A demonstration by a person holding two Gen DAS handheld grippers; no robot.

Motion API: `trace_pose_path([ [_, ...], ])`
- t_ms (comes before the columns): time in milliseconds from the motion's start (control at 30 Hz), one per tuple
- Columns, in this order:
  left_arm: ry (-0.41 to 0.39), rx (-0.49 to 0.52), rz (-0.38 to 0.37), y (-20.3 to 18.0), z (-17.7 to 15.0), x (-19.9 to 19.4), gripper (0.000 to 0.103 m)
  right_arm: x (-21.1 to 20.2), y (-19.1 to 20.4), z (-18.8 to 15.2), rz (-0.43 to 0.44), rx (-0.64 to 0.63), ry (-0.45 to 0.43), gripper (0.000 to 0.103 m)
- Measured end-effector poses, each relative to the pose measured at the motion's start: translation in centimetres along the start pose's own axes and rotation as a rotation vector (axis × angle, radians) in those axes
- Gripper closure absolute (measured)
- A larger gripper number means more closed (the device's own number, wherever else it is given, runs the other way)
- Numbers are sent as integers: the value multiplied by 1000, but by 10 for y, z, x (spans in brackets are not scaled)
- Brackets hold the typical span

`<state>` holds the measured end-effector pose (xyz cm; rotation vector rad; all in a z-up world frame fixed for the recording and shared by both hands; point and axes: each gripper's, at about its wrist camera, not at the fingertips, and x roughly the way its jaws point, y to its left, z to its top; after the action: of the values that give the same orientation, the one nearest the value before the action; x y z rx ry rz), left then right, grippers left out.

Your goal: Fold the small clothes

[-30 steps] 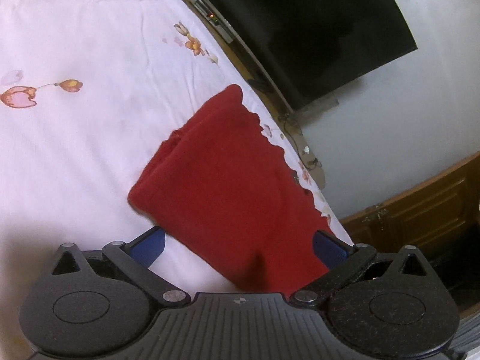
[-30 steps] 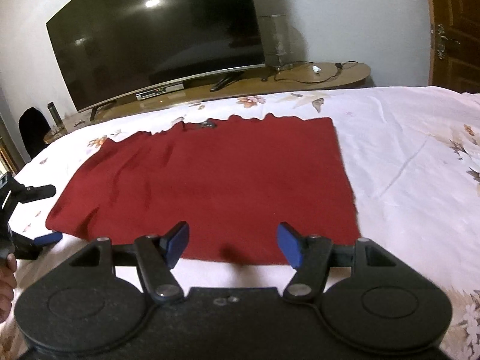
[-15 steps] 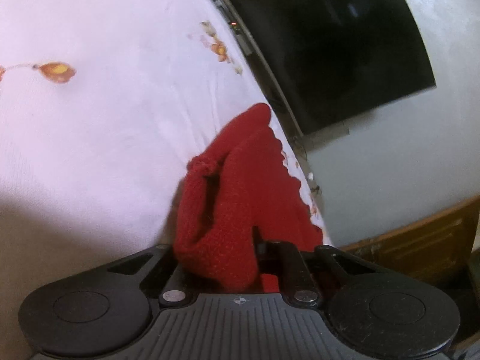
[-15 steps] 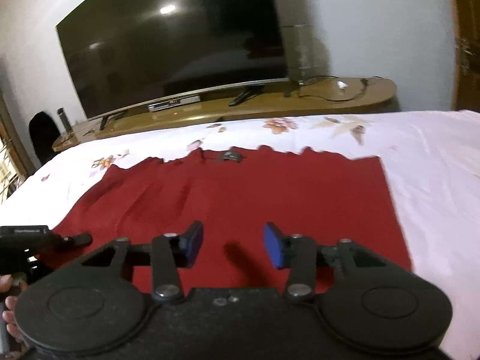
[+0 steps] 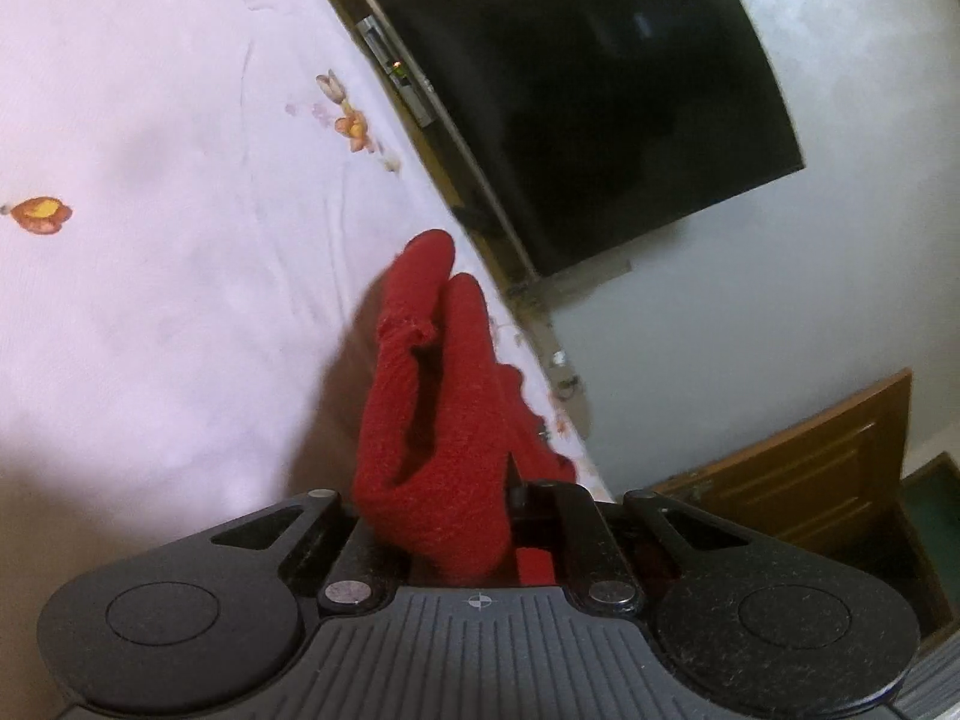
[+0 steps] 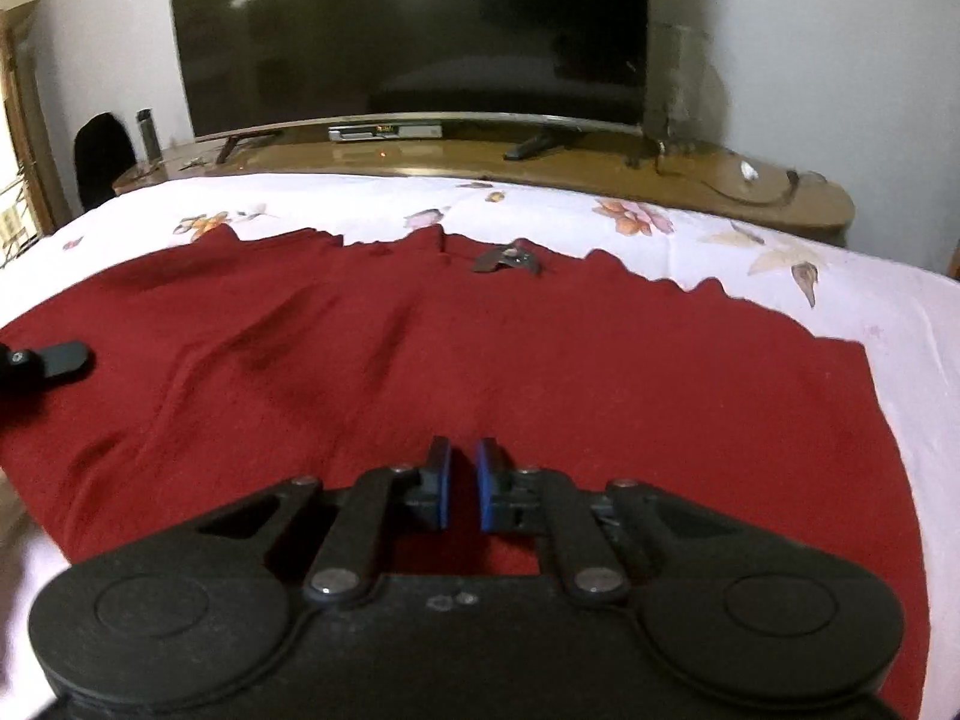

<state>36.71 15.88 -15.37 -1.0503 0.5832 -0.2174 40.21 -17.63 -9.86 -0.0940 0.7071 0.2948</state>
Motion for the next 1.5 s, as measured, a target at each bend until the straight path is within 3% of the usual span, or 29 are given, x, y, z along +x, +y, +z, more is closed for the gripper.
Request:
trace_pose_path([
  [167, 4, -8, -25, -6, -1, 1, 94, -2, 0, -5, 4, -6, -9, 95],
  [367, 42, 205, -151, -94, -1, 22, 94, 2, -14, -4, 54, 75, -20, 95],
  [467, 115, 334, -188, -143, -14, 45, 94, 0, -22, -5, 84, 133, -27, 95],
  [533, 168, 419, -194, -170, -30, 64, 94, -8, -39, -7, 121, 233, -39, 95],
  [600, 218, 476, -185, -187, -47, 84, 94, -27, -67, -16, 106, 372, -89, 88],
  [733, 343, 539, -174, -202, -93, 132, 94, -74, -126, -42, 32, 537, -172, 87],
  [833, 461, 560, -145, -204, -134, 171, 94, -108, -164, -64, -25, 621, -195, 86],
  [900, 540, 583, -104, -200, -161, 193, 94, -124, -183, -77, -46, 655, -194, 81],
  [933, 543, 594, -86, -199, -172, 195, 93, -131, -191, -83, -48, 674, -192, 78],
  [967, 532, 606, -89, -200, -177, 193, 84, -136, -195, -88, -43, 694, -194, 73],
  [1000, 528, 612, -104, -205, -179, 187, 54, -140, -200, -93, -30, 722, -200, 63],
  [1033, 545, 606, -147, -210, -178, 183, 36, -145, -204, -98, -13, 752, -211, 56],
  [1067, 555, 611, -187, -216, -177, 175, 20, -148, -207, -102, 3, 776, -227, 42],
  [1100, 551, 636, -212, -222, -176, 165, 20, -151, -208, -104, 18, 793, -241, 37],
  [1167, 543, 687, -241, -228, -164, 145, 20, -153, -207, -108, 71, 824, -251, 37],
  [1233, 477, 669, -248, -220, -140, 124, 20, -149, -208, -103, 130, 840, -244, 37],
  [1367, 329, 620, -83, -187, -89, 116, 21, -131, -200, -98, 244, 866, -201, 37],
  [1433, 307, 566, -24, -171, -74, 120, 21, -125, -193, -96, 257, 867, -174, 38],
  [1500, 305, 547, 25, -159, -64, 127, 21, -117, -187, -93, 257, 860, -143, 48],
])
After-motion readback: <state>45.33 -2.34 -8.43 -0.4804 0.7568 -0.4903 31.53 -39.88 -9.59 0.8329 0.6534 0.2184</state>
